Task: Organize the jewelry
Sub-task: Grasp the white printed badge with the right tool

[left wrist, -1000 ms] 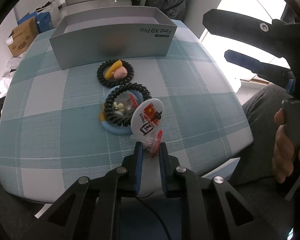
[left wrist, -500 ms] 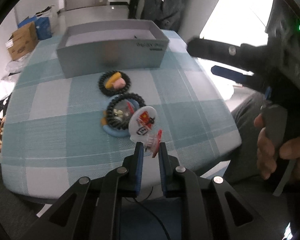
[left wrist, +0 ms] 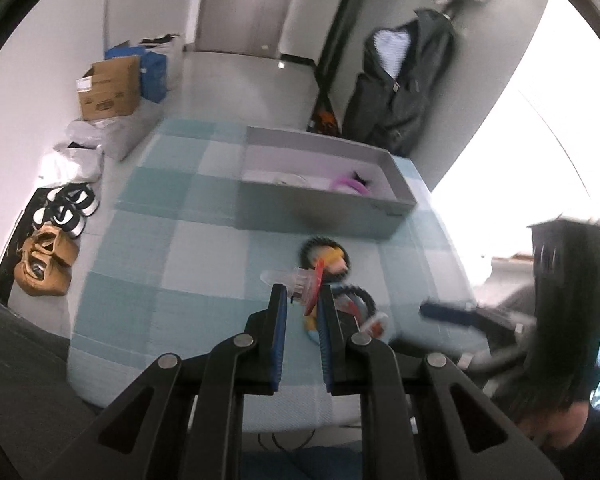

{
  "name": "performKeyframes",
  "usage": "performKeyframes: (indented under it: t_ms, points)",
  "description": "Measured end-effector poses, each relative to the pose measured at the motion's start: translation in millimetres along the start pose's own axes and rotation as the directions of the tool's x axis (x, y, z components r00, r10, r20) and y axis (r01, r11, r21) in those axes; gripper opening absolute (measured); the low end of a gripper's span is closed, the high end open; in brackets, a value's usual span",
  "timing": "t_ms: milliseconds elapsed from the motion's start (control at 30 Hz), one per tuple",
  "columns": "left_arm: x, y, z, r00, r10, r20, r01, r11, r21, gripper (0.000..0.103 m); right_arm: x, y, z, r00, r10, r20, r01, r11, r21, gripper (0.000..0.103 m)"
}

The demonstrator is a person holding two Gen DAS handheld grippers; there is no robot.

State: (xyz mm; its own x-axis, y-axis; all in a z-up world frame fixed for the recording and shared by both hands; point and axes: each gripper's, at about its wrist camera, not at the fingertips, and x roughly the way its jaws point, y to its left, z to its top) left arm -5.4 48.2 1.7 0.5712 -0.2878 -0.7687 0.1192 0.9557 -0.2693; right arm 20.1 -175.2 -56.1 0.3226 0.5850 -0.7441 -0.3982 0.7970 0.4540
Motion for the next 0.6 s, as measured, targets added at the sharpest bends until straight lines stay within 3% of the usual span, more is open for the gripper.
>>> performKeyframes:
  t_ms: [200, 400, 533, 600]
  points:
    - [5.3, 12.3, 0.2, 1.000, -0.005, 0.003, 0.006, 0.999, -0.042, 0.010, 22.6, 28.2, -6.8, 0.996, -0.072, -0.046, 0.067, 0.991, -0.114, 0.084]
    - [2.3, 14.6, -0.7, 1.000, -0.018, 0.005, 0.018, 0.999, -0.045, 0.010, 33.3, 31.0, -6.4, 0.989, -0.134, -0.057, 0.125, 0.983, -0.135, 0.065]
    - [3.2, 16.6, -0.4, 1.000, -0.026, 0.001, 0.026, 0.998, -0.051, 0.010, 32.1, 25.8, -4.2, 0.990, -0.129, -0.056, 0.123, 0.986, -0.110, 0.042]
    - [2.9, 17.6, -0.3, 1.000, -0.027, 0.002, 0.027, 0.998, -0.054, 0.011, 30.5, 22.0, -3.4, 0.991, -0.118, -0.056, 0.112, 0.989, -0.095, 0.042]
